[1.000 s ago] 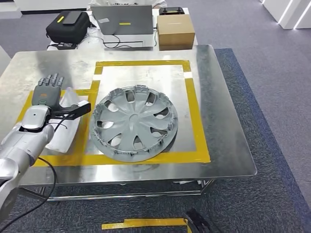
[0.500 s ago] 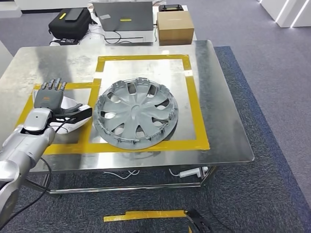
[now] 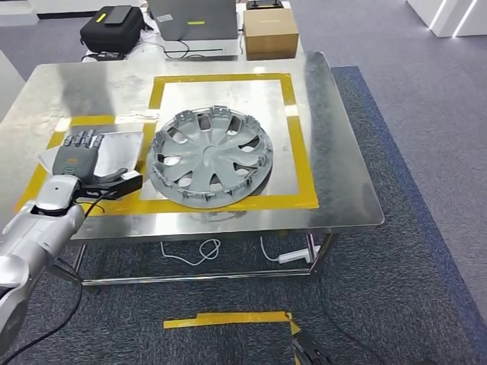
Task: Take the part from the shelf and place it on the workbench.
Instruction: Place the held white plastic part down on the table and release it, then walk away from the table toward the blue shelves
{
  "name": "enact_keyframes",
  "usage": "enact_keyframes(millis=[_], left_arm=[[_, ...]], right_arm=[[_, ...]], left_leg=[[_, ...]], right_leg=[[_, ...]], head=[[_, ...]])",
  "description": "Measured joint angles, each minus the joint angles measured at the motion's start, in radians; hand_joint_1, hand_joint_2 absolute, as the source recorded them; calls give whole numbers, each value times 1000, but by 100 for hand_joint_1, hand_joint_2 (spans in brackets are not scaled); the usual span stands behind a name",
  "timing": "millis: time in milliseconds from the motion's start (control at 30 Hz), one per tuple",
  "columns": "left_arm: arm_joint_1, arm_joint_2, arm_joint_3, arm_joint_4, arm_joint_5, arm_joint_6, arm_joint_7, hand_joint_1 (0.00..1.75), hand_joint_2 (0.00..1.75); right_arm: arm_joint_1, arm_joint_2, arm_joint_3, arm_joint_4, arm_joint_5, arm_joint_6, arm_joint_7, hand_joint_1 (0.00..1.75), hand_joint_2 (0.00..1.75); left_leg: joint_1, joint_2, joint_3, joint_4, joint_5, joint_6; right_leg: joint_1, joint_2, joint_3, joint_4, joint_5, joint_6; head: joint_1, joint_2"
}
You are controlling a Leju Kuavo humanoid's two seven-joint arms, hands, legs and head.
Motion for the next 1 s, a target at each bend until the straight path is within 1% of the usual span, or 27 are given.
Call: enact_keyframes(millis=[67, 100, 133, 167, 233, 267, 300, 333, 367, 400, 433, 467, 500, 567, 600, 633, 667, 700, 733, 767, 800, 833, 867, 900, 933, 967, 1000], left_arm=[[0, -1, 0, 0, -1, -2, -1, 0, 0], [0, -1, 0, 0, -5, -5, -2, 0, 0], [1, -3, 0, 1, -10, -9, -5, 0, 0], [3, -4, -1, 1, -17, -12, -8, 0, 0], [16, -5, -1, 1, -25, -11, -11, 0, 0], [26, -4, -1, 2, -27, -8, -12, 0, 0], [36, -4, -1, 3, -29, -6, -12, 0, 0], [46, -5, -1, 4, -31, -4, -11, 0, 0], [53, -5, -1, 4, -32, -1, -8, 0, 0], [59, -4, -1, 5, -33, 2, -4, 0, 0], [62, -2, -1, 5, -33, 7, 1, 0, 0], [65, 1, -1, 5, -33, 14, 7, 0, 0], [66, 4, -1, 6, -33, 22, 13, 0, 0], [73, 11, 0, 7, -34, 37, 24, 0, 0], [79, 15, 1, 8, -34, 44, 29, 0, 0], [85, 20, 2, 8, -33, 49, 33, 0, 0], [90, 24, 4, 9, -32, 53, 37, 0, 0], [94, 27, 7, 10, -28, 58, 39, 0, 0], [98, 30, 11, 10, -23, 64, 41, 0, 0], [102, 31, 17, 11, -17, 72, 41, 0, 0], [106, 31, 23, 11, -11, 81, 42, 0, 0], [111, 32, 29, 12, -7, 91, 42, 0, 0], [113, 32, 35, 12, -5, 101, 43, 0, 0], [115, 32, 41, 13, -3, 110, 45, 0, 0], [115, 32, 47, 13, -2, 119, 48, 0, 0], [116, 32, 52, 13, -2, 127, 51, 0, 0], [118, 32, 57, 13, -2, 133, 54, 0, 0]], right_arm=[[1, 0, 0, 0, 0, 0, 0, 0, 0], [2, 0, 0, 0, 0, 0, 0, 0, 0], [4, -1, -1, 0, 0, 1, 0, 0, 0], [4, -1, -1, 0, 0, 2, 0, 0, 0], [6, -2, -2, 0, 0, 3, 0, 0, 0], [7, -3, -3, 0, 0, 4, 0, 0, 0], [9, -4, -3, 0, -1, 4, 0, 0, 0], [10, -5, -3, 0, -1, 5, 0, 0, 0], [11, -5, -3, 0, -1, 6, 0, 0, 0], [10, -6, -4, 0, -1, 6, -1, 0, 0], [10, -8, -4, -1, -1, 6, -2, 0, 0], [9, -9, -4, -1, -1, 5, -4, 0, 0], [9, -10, -4, -1, -1, 5, -5, 0, 0], [12, -10, -5, -1, -2, 3, -6, 0, 0], [14, -10, -6, -1, -2, 3, -5, 0, 0], [17, -10, -8, -1, -2, 4, -5, 0, 0], [19, -10, -10, -1, -2, 4, -6, 0, 0], [20, -11, -12, -1, -2, 4, -6, 0, 0], [21, -11, -14, -1, -2, 5, -6, 0, 0], [22, -11, -16, -1, -2, 5, -7, 0, 0], [24, -11, -18, -1, -2, 5, -7, 0, 0], [24, -11, -20, -1, -2, 5, -7, 0, 0], [25, -11, -21, -1, -2, 5, -7, 0, 0], [25, -11, -22, -1, -2, 5, -8, 0, 0], [25, -11, -24, -1, -2, 4, -8, 0, 0], [25, -11, -26, -1, -2, 4, -9, 0, 0], [26, -11, -28, -1, -2, 3, -10, 0, 0]], left_leg=[[-1, 1, 0, -17, 7, 12], [1, 3, -6, -21, 17, 19], [3, 5, -15, -25, 28, 28], [5, 7, -25, -27, 40, 34], [3, 8, -52, -26, 60, 41], [2, 9, -65, -25, 70, 41], [1, 9, -78, -25, 80, 40], [0, 9, -92, -24, 89, 39], [-1, 9, -103, -23, 99, 37], [-2, 9, -114, -22, 107, 35], [-4, 9, -123, -20, 115, 31], [-5, 10, -130, -19, 124, 27], [-6, 10, -136, -18, 133, 23], [-5, 11, -147, -20, 150, 13], [-3, 10, -152, -16, 144, 7], [-2, 8, -160, 1, 120, 1], [0, 7, -172, 38, 80, -5], [2, 6, -186, 96, 28, -10], [3, 5, -200, 166, -19, -14], [5, 5, -210, 228, -48, -18], [7, 5, -209, 269, -55, -20], [9, 5, -193, 276, -39, -22], [11, 5, -162, 247, -12, -23], [13, 5, -117, 190, 11, -23], [13, 4, -68, 120, 19, -22], [12, 3, -28, 57, 15, -19], [10, 1, -2, 13, 4, -14]], right_leg=[[-1, 0, -5, -4, 14, 11], [-1, 0, -13, 0, 5, 16], [-1, 0, -24, 21, -22, 20], [-2, 0, -41, 63, -64, 24], [-4, 0, -78, 194, -156, 30], [-4, -1, -88, 251, -176, 32], [-4, -1, -86, 283, -176, 33], [-4, -1, -67, 279, -155, 32], [-4, 0, -28, 237, -126, 29], [-4, 0, 22, 171, -105, 24], [-2, 0, 78, 93, -97, 19], [-1, 0, 120, 30, -100, 15], [1, 0, 145, -10, -107, 12], [2, 1, 147, -34, -105, 7], [1, 0, 140, -36, -97, 0], [-1, -1, 132, -38, -87, -8], [-3, -3, 124, -41, -76, -15], [-3, -4, 113, -40, -67, -20], [-3, -4, 101, -39, -57, -23], [-3, -5, 89, -38, -49, -22], [-3, -5, 75, -35, -40, -21], [-3, -6, 61, -31, -32, -19], [-4, -6, 46, -25, -25, -17], [-4, -6, 32, -18, -19, -13], [-4, -6, 19, -11, -13, -8], [-2, -6, 9, -6, -6, -2], [-1, -5, 2, -3, 1, 4]], head=[[0, 0], [1, 0], [2, 0], [4, 0], [6, 0], [5, 0], [5, 0], [6, 0], [6, 0], [6, 0], [5, 0], [5, 0], [4, 0], [5, 0], [4, 0], [2, 0], [1, 0], [-1, 0], [-3, 0], [-3, 0], [-3, 0], [-3, 0], [-3, 0], [-3, 0], [-3, 0], [-3, 0], [-3, 0]])
